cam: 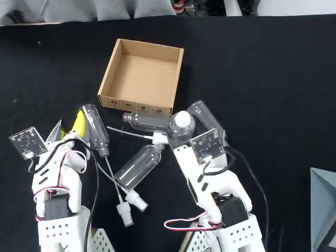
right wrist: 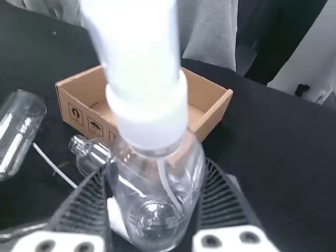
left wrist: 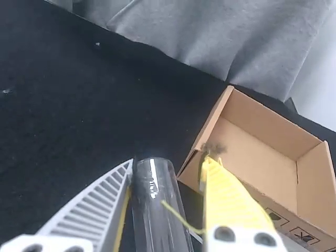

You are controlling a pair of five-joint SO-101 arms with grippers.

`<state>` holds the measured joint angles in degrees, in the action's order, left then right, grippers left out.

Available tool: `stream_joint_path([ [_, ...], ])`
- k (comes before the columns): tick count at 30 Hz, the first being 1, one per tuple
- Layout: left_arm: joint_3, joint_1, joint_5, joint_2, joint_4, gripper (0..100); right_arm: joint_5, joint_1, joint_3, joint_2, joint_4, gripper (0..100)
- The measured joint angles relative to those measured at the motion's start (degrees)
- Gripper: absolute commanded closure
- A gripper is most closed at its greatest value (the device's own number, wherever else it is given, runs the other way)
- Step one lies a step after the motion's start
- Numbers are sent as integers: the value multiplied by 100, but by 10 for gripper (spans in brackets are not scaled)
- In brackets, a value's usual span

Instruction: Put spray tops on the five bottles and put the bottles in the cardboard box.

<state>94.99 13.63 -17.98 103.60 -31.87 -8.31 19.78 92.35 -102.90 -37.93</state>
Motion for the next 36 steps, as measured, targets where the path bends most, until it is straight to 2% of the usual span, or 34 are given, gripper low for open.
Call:
stream_joint_path([
  [6,-782,-176,378,0,-818,812,185,0,0,0,-53,966],
  [14,-1688,-765,730,-255,-1415,812,211,-651,0,0,-387,966],
  [20,-2470,-782,1011,-1802,-1415,809,202,-712,97,0,-387,969],
  [36,-4976,-809,1029,-6330,-1415,812,202,-712,308,0,-387,969],
])
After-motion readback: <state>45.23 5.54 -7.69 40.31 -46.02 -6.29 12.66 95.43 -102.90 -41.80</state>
